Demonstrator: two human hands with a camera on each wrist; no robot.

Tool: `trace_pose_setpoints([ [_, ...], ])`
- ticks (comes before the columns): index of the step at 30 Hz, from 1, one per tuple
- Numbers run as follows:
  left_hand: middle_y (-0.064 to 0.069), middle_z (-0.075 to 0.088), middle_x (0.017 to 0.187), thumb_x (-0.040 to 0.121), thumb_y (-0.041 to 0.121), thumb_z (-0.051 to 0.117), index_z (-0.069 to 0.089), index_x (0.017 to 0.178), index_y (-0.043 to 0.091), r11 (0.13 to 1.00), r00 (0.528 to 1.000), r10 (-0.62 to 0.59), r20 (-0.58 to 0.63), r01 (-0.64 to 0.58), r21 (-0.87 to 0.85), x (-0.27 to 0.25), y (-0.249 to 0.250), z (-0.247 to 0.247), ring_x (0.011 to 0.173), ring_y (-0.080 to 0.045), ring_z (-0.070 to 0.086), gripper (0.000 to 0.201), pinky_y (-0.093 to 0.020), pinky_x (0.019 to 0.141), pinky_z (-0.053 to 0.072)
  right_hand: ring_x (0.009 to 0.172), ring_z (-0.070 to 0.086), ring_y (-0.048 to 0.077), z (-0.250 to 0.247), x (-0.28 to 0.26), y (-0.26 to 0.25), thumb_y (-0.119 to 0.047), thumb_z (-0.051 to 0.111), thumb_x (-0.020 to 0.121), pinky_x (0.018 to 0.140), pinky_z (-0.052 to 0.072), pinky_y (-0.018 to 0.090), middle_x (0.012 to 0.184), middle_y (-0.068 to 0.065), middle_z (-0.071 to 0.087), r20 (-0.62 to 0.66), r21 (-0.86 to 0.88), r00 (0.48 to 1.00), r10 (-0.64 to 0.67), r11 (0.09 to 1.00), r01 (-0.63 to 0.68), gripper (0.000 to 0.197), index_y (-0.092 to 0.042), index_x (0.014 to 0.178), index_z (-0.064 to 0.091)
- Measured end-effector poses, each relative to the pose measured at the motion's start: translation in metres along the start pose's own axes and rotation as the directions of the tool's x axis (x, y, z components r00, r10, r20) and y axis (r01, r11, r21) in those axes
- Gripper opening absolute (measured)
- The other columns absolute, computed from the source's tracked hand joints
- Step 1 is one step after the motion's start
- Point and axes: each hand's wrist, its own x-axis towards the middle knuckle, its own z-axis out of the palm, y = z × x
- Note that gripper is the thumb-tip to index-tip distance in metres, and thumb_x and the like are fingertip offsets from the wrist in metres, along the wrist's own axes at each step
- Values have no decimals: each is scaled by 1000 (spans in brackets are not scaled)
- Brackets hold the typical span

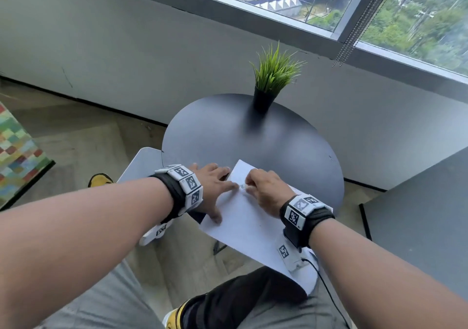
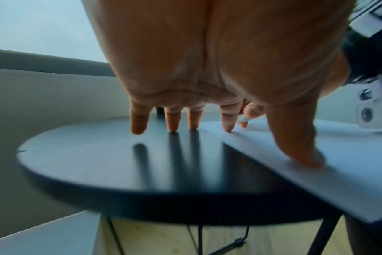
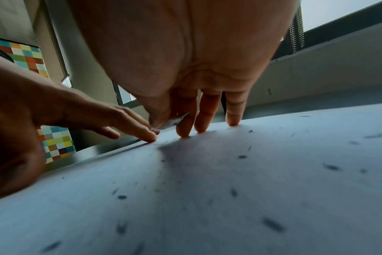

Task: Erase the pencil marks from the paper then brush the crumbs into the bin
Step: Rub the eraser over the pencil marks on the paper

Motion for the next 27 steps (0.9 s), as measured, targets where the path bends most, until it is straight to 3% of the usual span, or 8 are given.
trace_pose_setpoints([
  [2,-1,-5,168,66,80,69,6,153,55,1000,999,-20,45,19,5,0,-10,5,153,-31,2,110,-65,114,18,101,44,25,0,6,0,-31,52,98,86,38,36,106,-1,59,0,15,1000,-4,1000,4,11,-20,102,53],
  [5,0,-19,168,60,87,68,-7,153,56,1000,997,-24,78,25,-5,3,-18,8,154,-33,-12,123,-71,116,4,102,46,26,-1,11,2,-35,49,98,86,39,38,105,-2,58,6,-23,1000,12,1000,-12,13,-22,99,50],
  [9,-2,-22,167,57,94,61,-13,153,53,999,997,-51,57,50,20,11,-19,9,153,-36,-14,129,-72,116,1,99,53,31,6,0,-13,-40,39,99,83,45,43,106,4,59,23,-262,998,-54,963,58,21,-22,106,45],
  [13,-4,-25,166,55,95,61,-15,154,50,998,996,-58,63,58,-1,14,-18,6,153,-38,-16,133,-72,116,2,95,56,29,17,-22,-31,-43,40,99,78,45,40,99,3,59,192,-189,951,-243,941,279,21,-24,104,48],
  [18,-2,-27,166,54,95,61,-16,154,50,998,996,-54,64,57,-40,15,-19,10,153,-36,-18,134,-74,114,8,91,59,33,-3,1,-18,-44,38,100,75,49,40,102,10,65,20,-199,999,40,979,-35,25,-20,103,43],
  [21,-2,-27,165,55,94,63,-15,155,48,998,996,-57,74,59,-37,14,-17,10,153,-35,-19,135,-75,113,8,96,60,36,9,-6,-40,-37,39,100,76,48,41,106,13,65,127,-180,989,-71,979,93,26,-15,115,43],
  [23,-2,-27,165,55,94,63,-15,155,47,998,996,-55,74,58,-38,14,-17,9,153,-36,-18,135,-75,113,9,96,60,36,14,-11,-47,-38,40,99,78,50,44,105,11,65,203,-170,971,-123,973,159,24,-18,113,42],
  [27,1,-25,166,55,94,61,-14,156,44,998,996,-55,73,58,-41,16,-13,10,153,-38,-16,136,-79,109,13,95,60,36,-2,13,-24,-45,40,97,76,48,40,108,16,65,68,-196,990,124,975,-109,26,-21,107,40],
])
